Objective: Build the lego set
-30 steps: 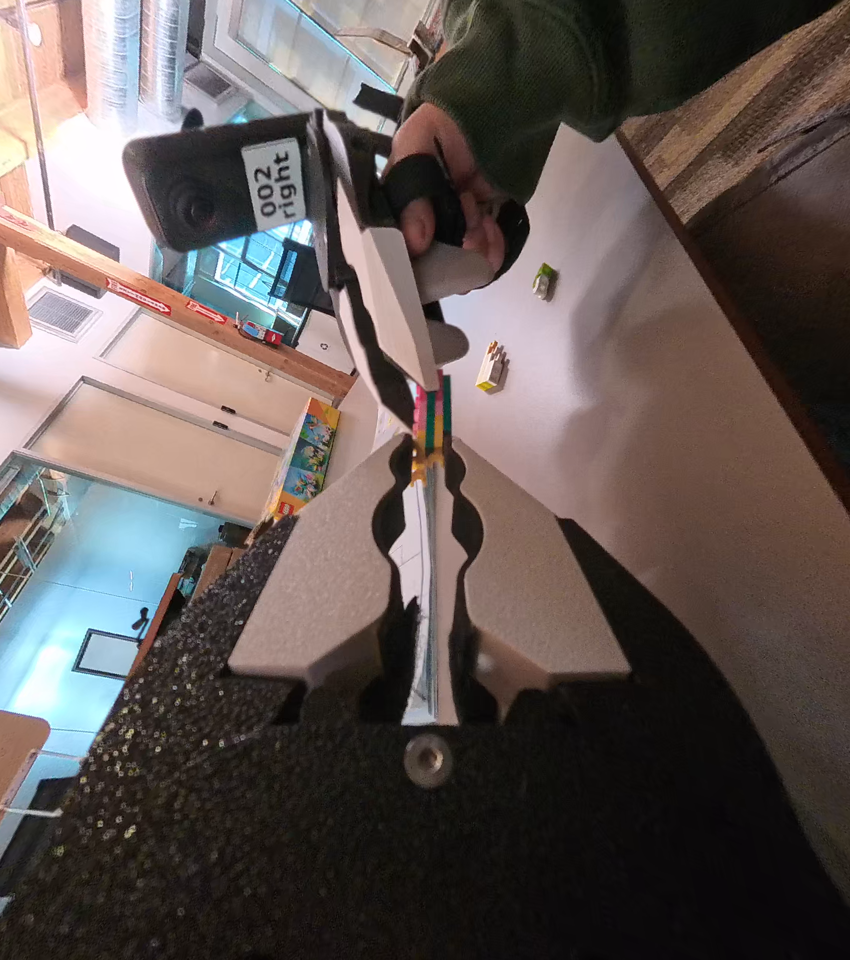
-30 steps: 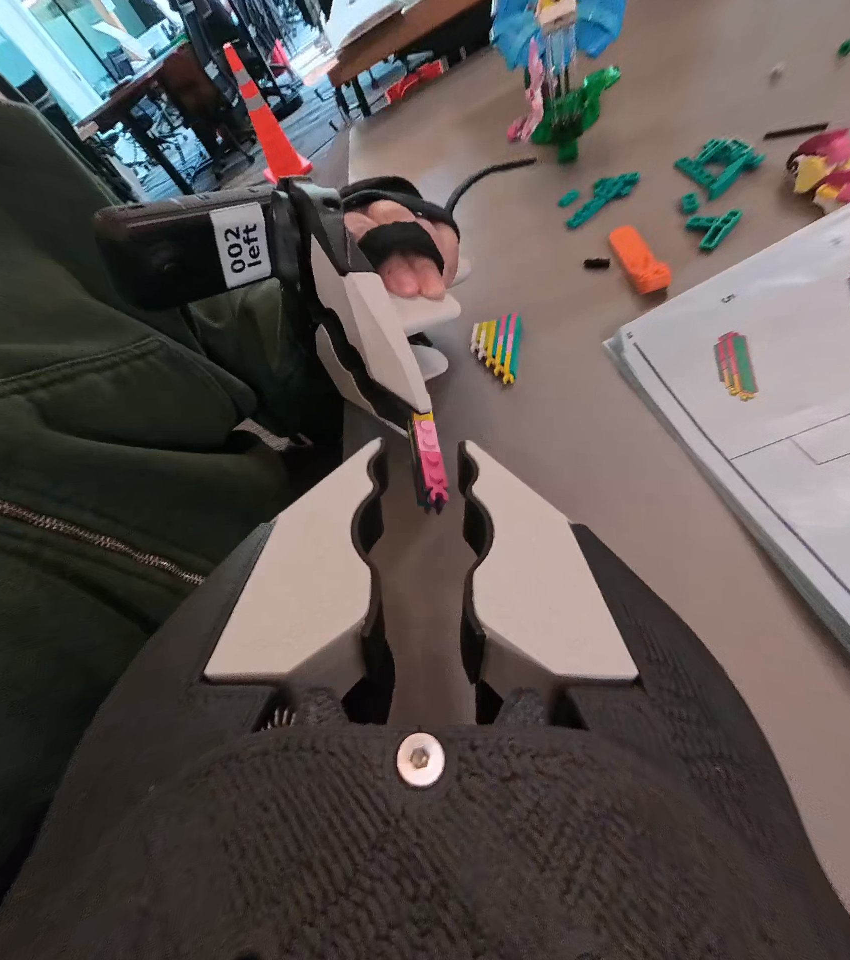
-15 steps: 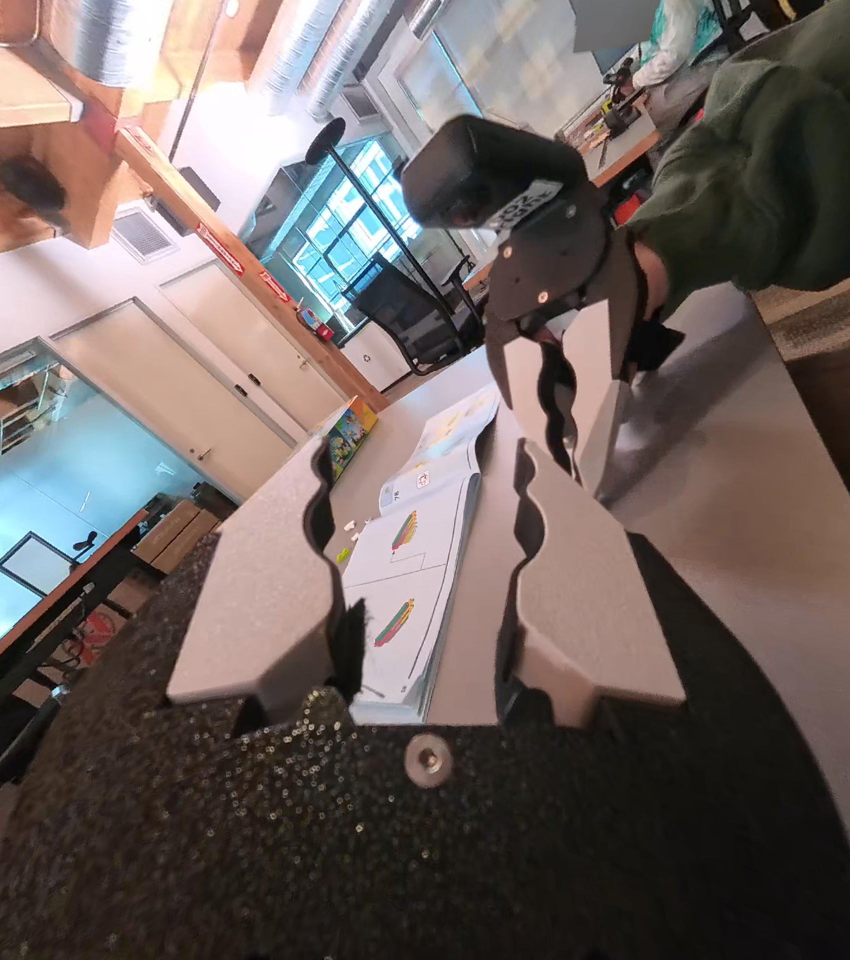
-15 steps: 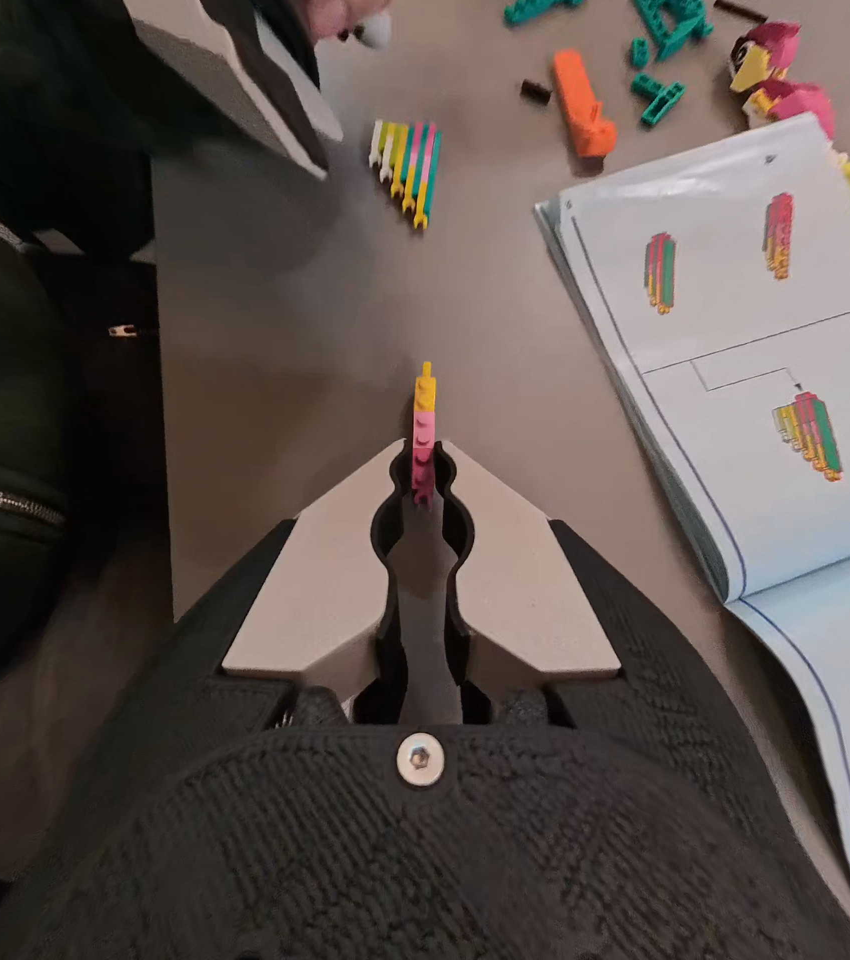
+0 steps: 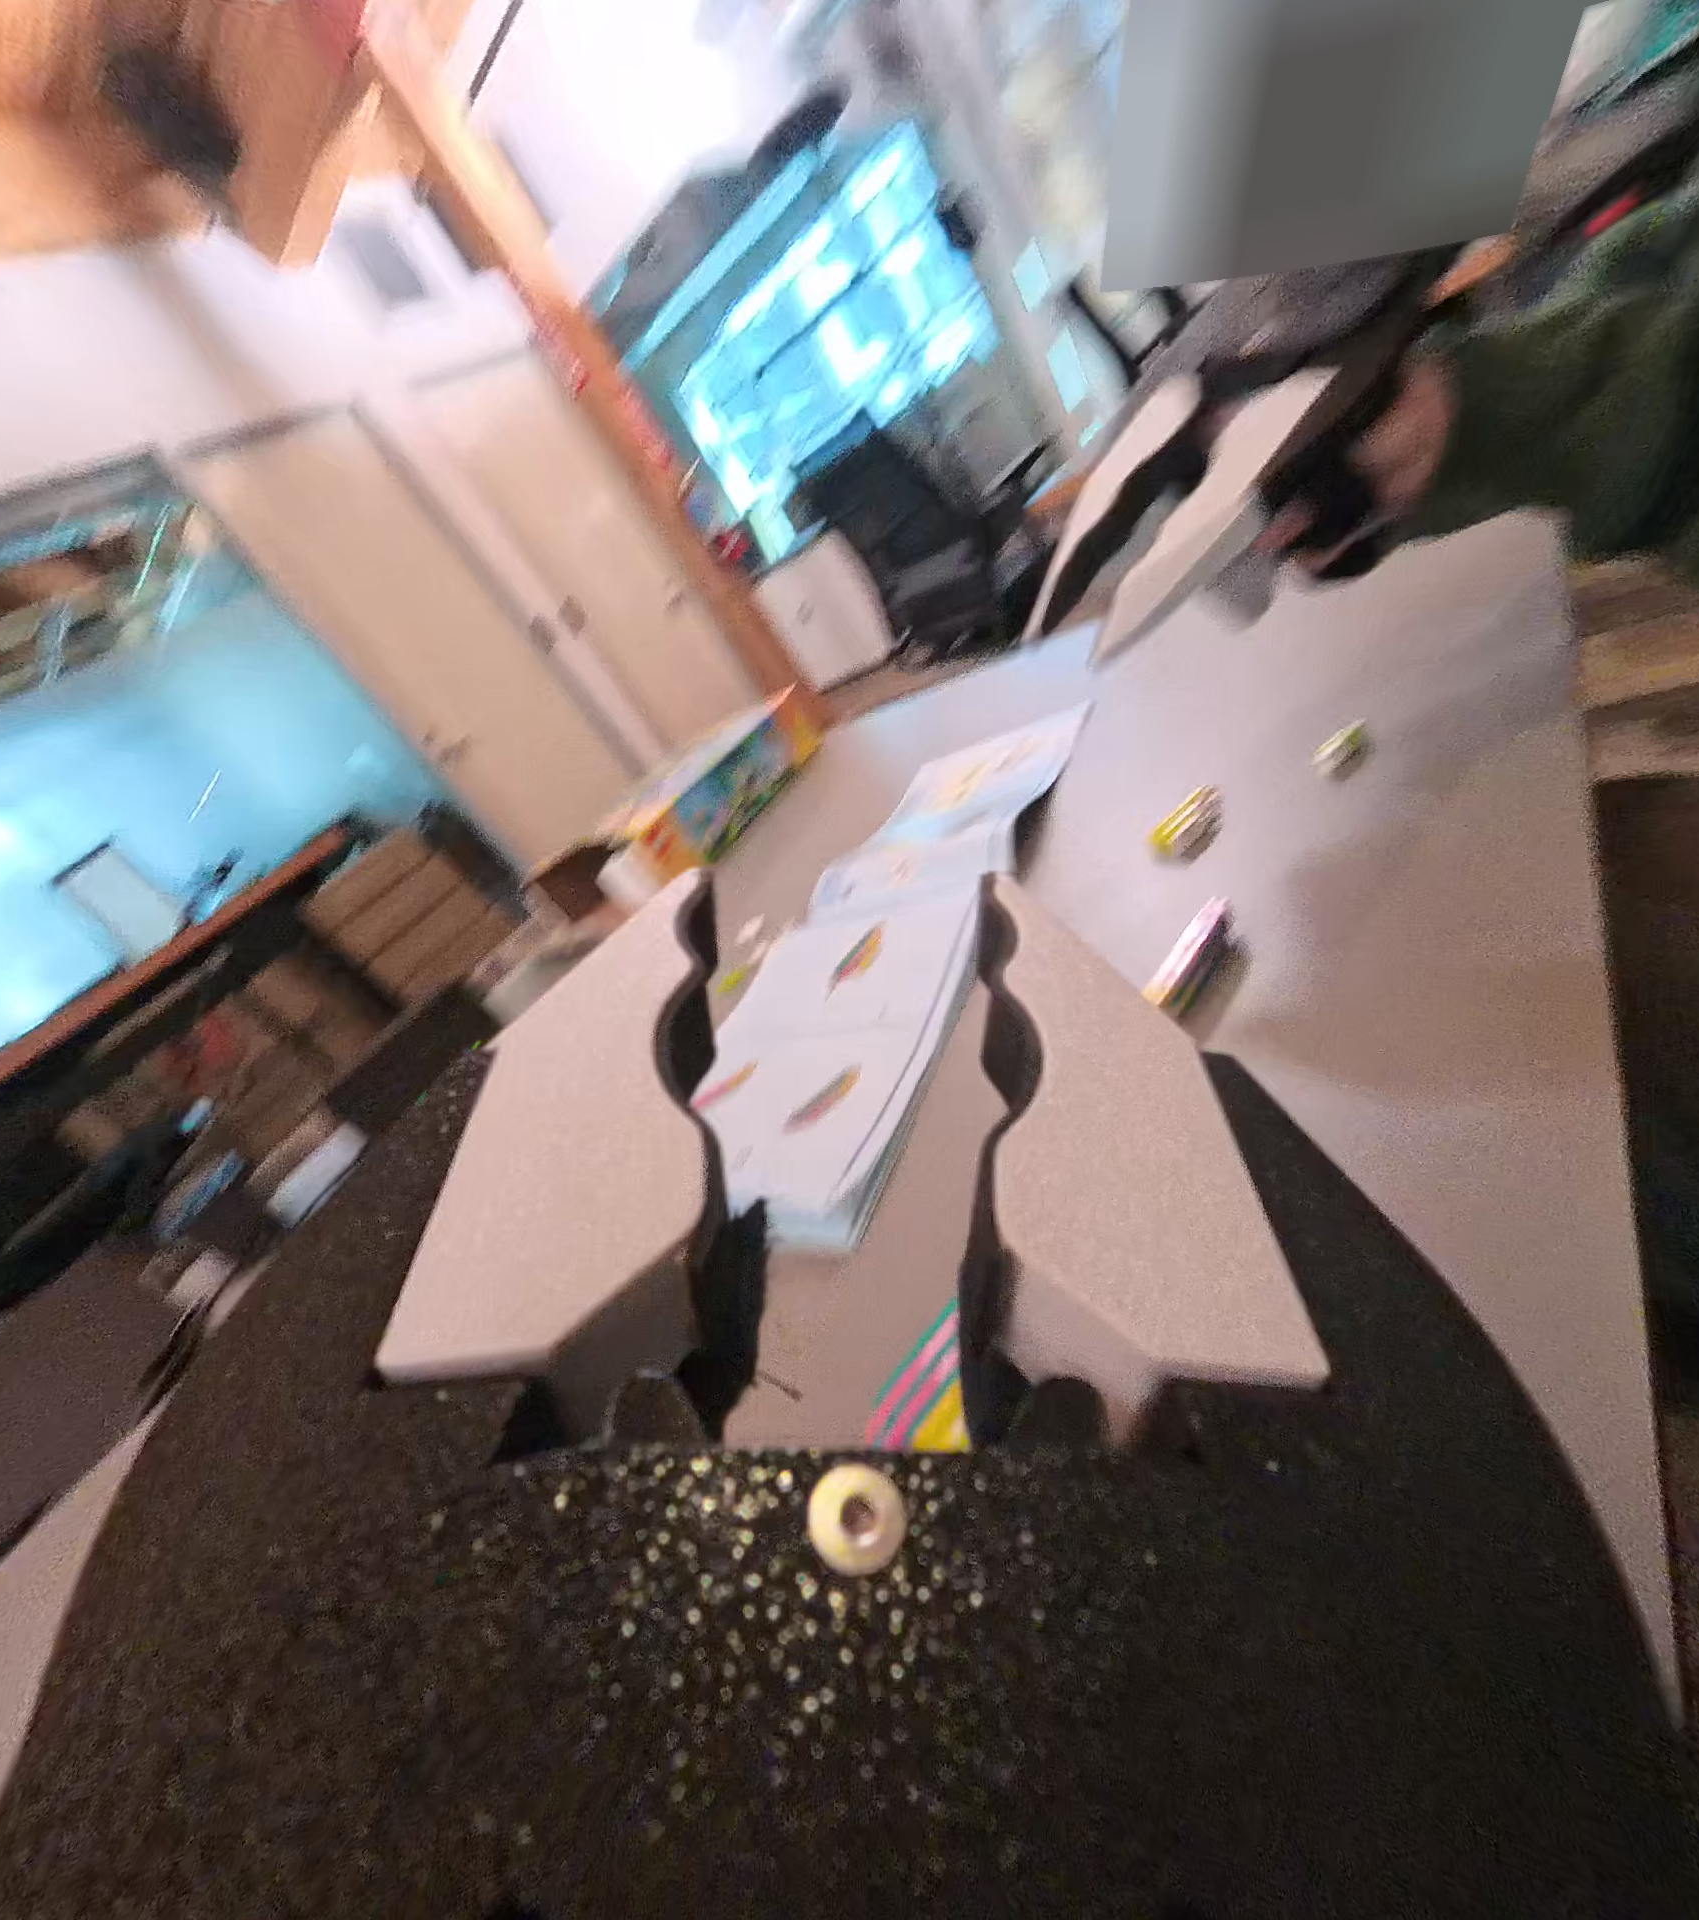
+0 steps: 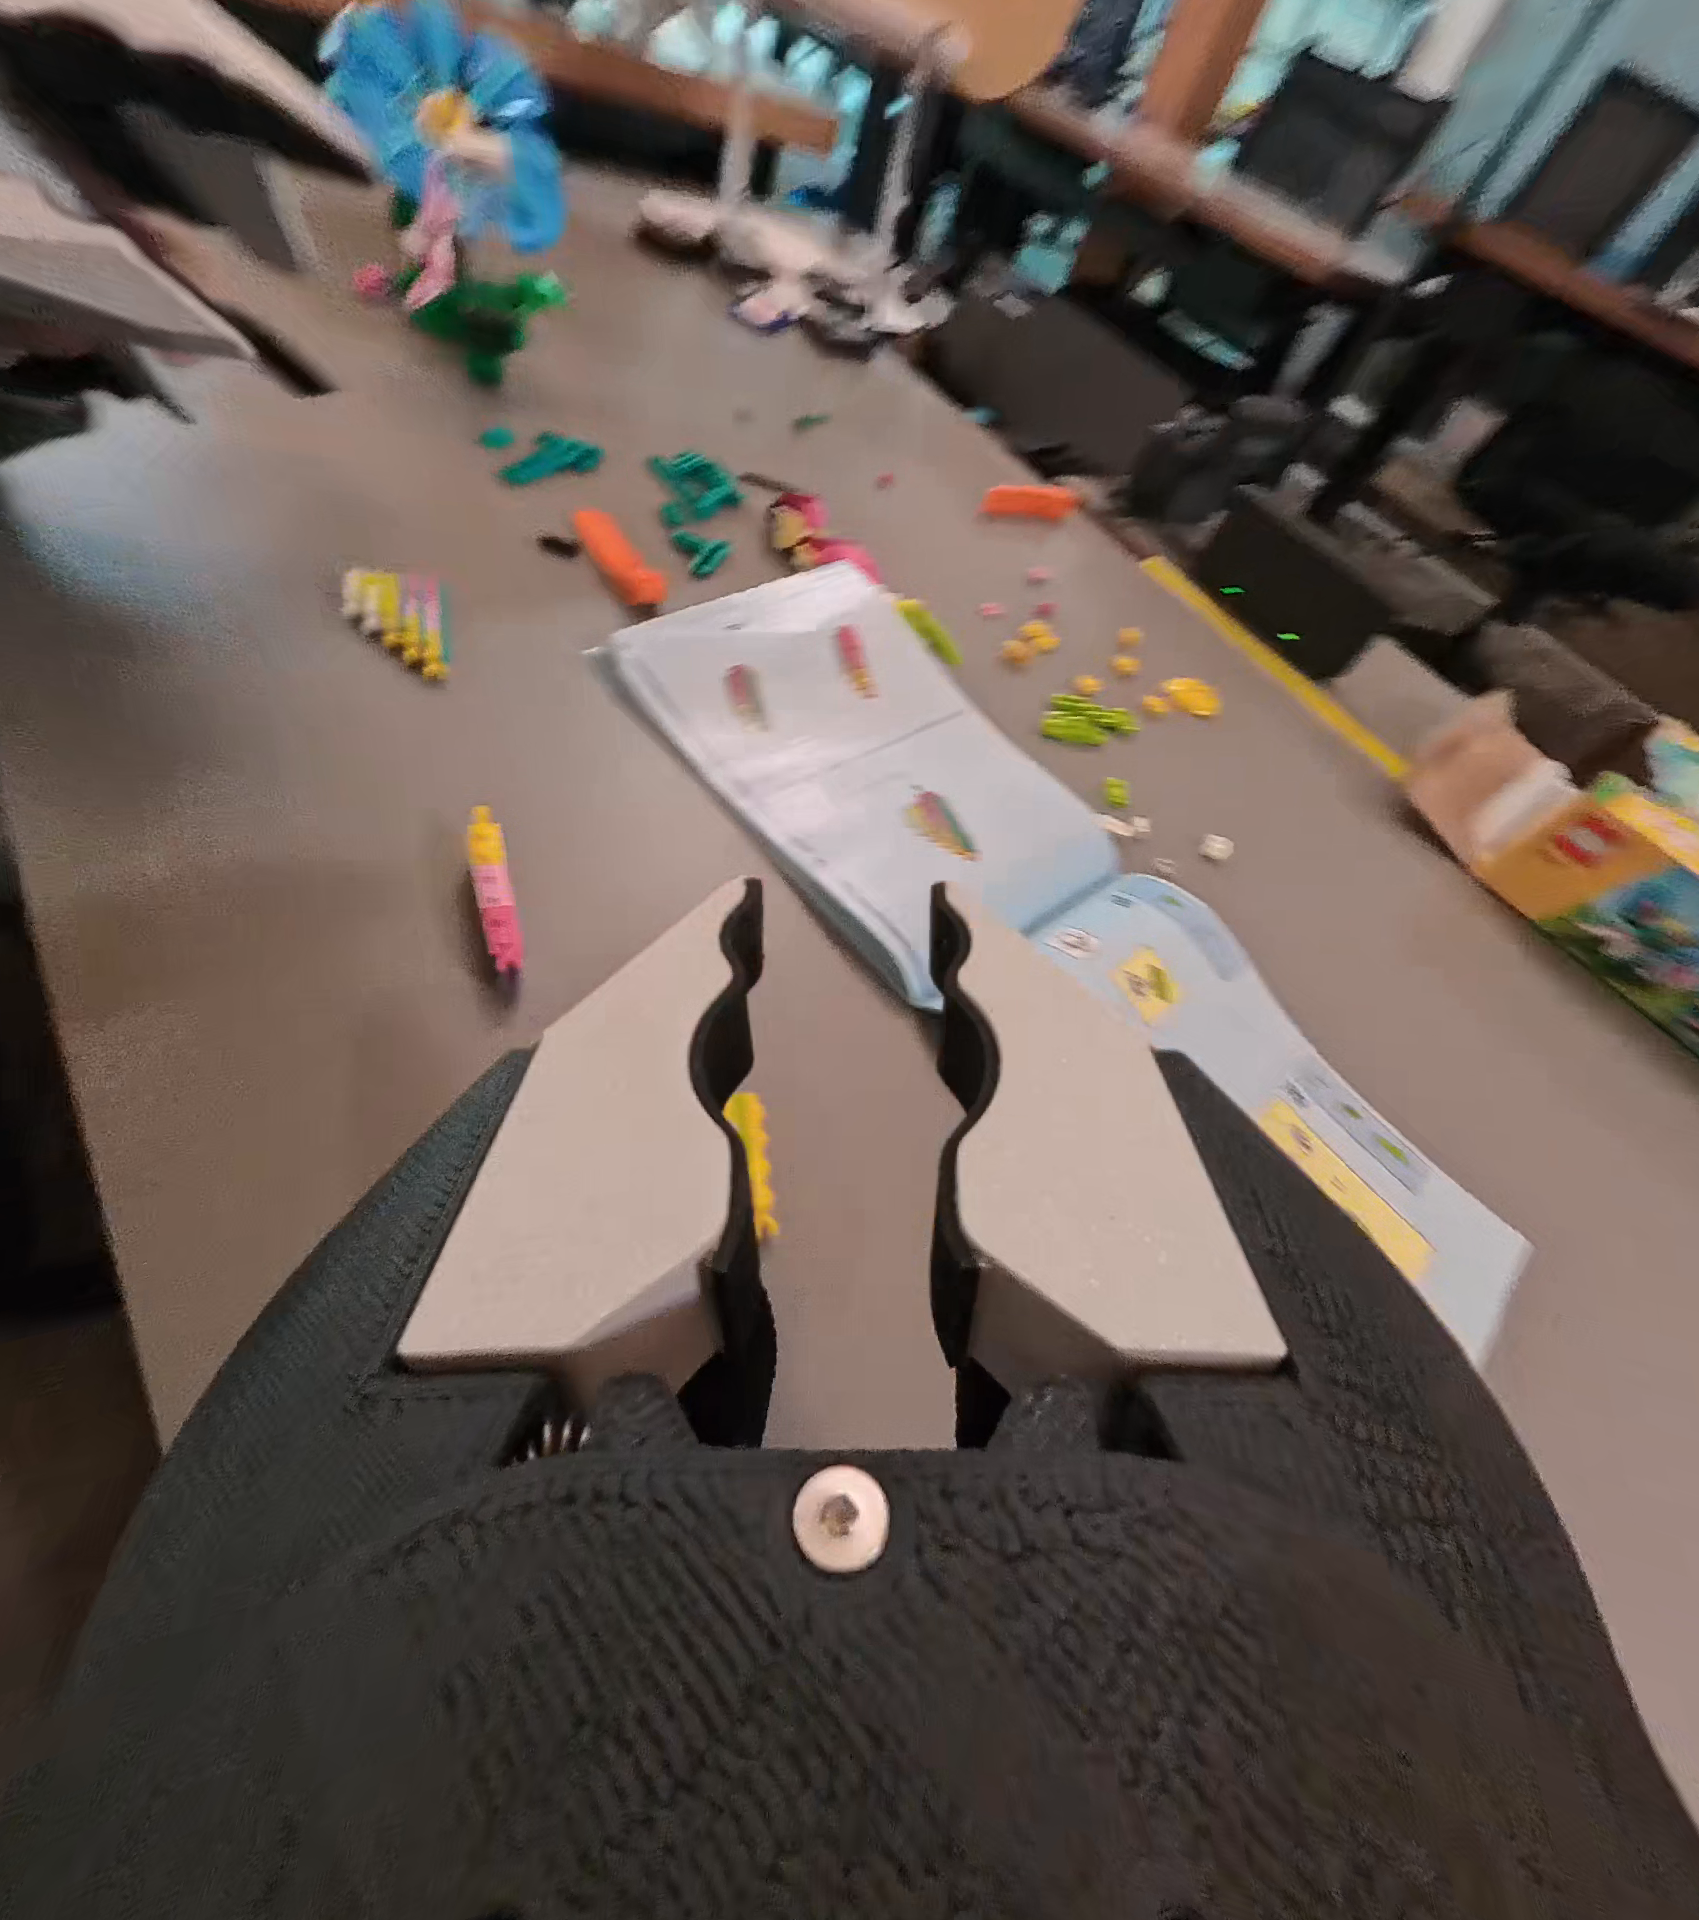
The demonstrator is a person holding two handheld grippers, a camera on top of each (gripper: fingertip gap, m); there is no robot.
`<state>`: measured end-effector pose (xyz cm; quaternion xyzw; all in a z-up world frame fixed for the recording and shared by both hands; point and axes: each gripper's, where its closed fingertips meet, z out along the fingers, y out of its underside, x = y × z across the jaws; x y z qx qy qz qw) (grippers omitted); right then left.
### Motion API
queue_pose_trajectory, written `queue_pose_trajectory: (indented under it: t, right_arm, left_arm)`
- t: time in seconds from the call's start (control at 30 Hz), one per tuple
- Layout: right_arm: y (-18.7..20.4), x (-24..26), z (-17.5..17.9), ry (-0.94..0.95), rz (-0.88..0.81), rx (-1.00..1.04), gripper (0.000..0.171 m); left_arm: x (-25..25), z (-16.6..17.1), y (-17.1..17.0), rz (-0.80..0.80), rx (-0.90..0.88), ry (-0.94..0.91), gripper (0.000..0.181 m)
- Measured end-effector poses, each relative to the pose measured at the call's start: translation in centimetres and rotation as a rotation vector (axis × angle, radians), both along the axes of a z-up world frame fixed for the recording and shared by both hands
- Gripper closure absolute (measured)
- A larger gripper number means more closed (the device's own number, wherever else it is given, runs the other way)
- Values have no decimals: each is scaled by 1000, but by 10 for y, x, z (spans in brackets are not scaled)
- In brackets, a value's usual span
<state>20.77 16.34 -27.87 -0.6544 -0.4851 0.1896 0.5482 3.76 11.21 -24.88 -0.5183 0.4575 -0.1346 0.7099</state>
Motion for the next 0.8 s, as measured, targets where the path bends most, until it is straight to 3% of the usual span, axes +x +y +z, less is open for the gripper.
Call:
queue_pose_trajectory:
  t: [0.1, 0.3, 0.6, 0.7, 0.8]
  right_arm:
    - [13, 35, 12, 115, -133, 75, 142]
    - [42, 83, 0, 117, -358, 236, 142]
    - [43, 95, 7, 148, -403, 319, 144]
    - [41, 95, 8, 165, -391, 319, 145]
    - [41, 96, 10, 191, -392, 308, 147]
  left_arm:
    - [-56, -16, 11, 246, -104, 90, 143]
    - [-125, -52, 22, 503, -362, 217, 140]
    - [-152, -63, 12, 577, -433, 27, 139]
    - [-159, -64, 16, 611, -428, 65, 139]
    - [-146, -54, 18, 545, -404, 84, 138]
